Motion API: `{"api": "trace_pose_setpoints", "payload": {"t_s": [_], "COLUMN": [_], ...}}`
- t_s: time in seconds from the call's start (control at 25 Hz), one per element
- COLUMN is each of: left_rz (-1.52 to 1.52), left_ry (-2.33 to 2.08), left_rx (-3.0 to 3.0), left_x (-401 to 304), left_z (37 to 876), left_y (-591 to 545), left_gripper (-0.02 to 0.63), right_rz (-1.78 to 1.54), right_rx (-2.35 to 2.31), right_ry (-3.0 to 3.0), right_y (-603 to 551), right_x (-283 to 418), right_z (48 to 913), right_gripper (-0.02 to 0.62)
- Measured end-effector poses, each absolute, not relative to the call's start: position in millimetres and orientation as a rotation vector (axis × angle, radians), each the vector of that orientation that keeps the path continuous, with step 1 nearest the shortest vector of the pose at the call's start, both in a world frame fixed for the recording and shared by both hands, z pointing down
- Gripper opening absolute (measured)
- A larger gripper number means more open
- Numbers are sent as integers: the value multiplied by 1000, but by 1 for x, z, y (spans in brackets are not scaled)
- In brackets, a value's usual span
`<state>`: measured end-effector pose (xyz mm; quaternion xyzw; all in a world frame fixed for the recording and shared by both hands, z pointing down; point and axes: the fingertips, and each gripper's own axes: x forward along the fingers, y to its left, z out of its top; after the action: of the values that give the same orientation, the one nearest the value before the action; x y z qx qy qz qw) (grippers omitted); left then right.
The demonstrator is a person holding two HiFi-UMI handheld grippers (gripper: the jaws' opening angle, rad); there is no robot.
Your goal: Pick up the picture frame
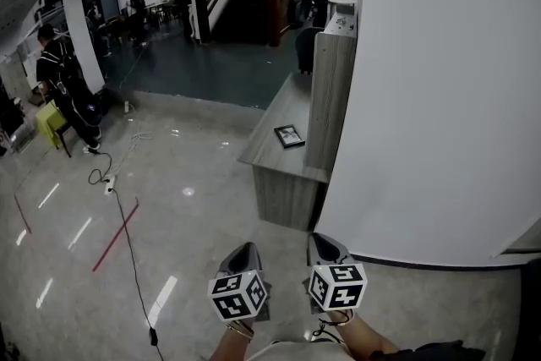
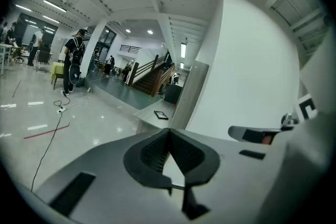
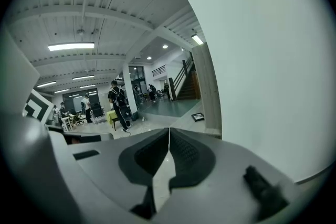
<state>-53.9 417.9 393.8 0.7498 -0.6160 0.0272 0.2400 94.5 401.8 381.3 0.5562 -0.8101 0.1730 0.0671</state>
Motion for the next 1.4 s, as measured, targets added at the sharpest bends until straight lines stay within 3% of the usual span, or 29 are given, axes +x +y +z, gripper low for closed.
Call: {"api": "trace_pose_setpoints", "payload": {"t_s": [0.64, 1.4], "left_rz": [35, 17], "left_ry": [-1707, -1733], "left_rx": [1954, 1947], "left_x": [-83, -117], "left_z": [427, 424], "left_y": [401, 211], "left_gripper": [12, 12], "right_rz": [656, 664], "right_rx": [1654, 1573], "right_ry": [-2347, -2359], "right_y": [381, 183], "right_x": [94, 61], "right_z": [431, 440], "right_gripper": [32, 32]}}
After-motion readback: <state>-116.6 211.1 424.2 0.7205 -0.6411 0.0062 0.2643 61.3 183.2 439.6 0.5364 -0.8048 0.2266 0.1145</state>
